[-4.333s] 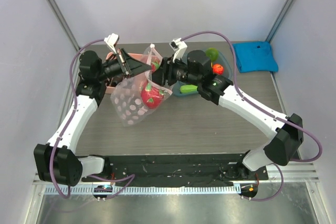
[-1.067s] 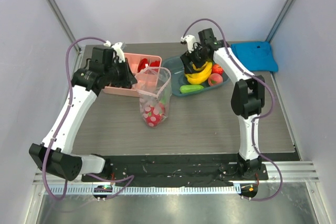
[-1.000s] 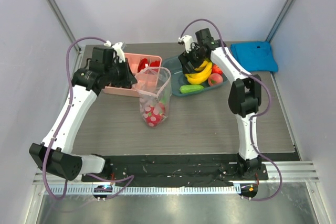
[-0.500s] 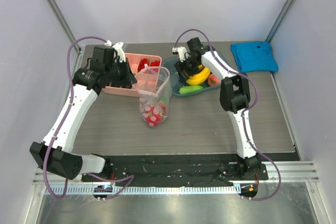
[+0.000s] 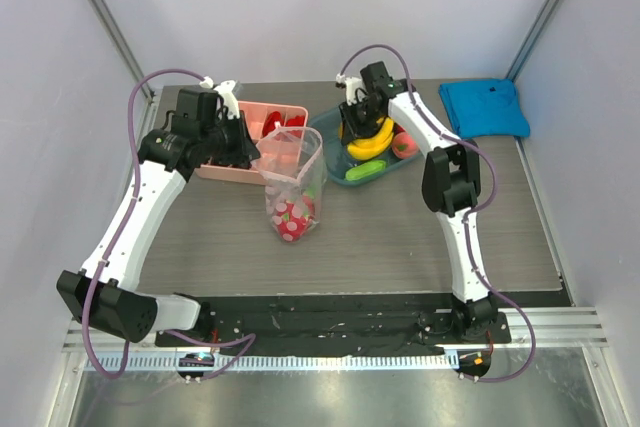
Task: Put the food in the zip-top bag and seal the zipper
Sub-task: Pick up the fake fruit from the bin, then place the fake fruit in the zipper food storage bag.
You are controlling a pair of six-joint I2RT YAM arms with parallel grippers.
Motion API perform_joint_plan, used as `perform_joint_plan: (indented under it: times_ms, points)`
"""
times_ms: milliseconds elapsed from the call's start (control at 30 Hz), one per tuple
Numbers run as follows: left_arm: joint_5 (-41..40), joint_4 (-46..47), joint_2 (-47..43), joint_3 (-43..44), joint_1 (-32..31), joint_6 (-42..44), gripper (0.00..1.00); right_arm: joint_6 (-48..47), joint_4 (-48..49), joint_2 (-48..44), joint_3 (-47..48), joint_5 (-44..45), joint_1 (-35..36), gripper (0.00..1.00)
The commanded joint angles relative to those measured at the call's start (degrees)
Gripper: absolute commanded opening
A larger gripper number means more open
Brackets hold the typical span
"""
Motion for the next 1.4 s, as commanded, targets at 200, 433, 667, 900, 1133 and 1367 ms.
perform_joint_plan:
  times_ms: [200,433,667,900,1133,1367]
  points:
    - [1.61,1.69,0.13,0.74,-0.01,-0.71,0.00,31.38,13.44,-16.55,-1.86,-16.21,-6.49,0.01]
    - [5.47,1.60,0.74,0.74,-0.01,-2.30,0.00,64.61,40.06,-23.66,-6.42,-25.10,-10.28,0.01]
    - [8.03,2.21,0.39,0.39,0.07,-2.82,0.00,79.59,45.68,-32.01,-8.80,-17.98,-4.93,0.01]
    - [11.72,3.18,0.13,0.39,0.43,-3.00,0.00,87.86,70.56,-42.21,-21.19,-10.60,4.91,0.01]
    - [12.86,4.15,0.04,1.26,1.13,-5.02,0.00,94.63,69.10,-42.57,-26.10,-10.68,13.44,0.01]
    - [14.71,4.67,-1.19,1.36,1.48,-6.16,0.00,96.04,69.09,-46.52,-39.11,-9.98,17.32,0.01]
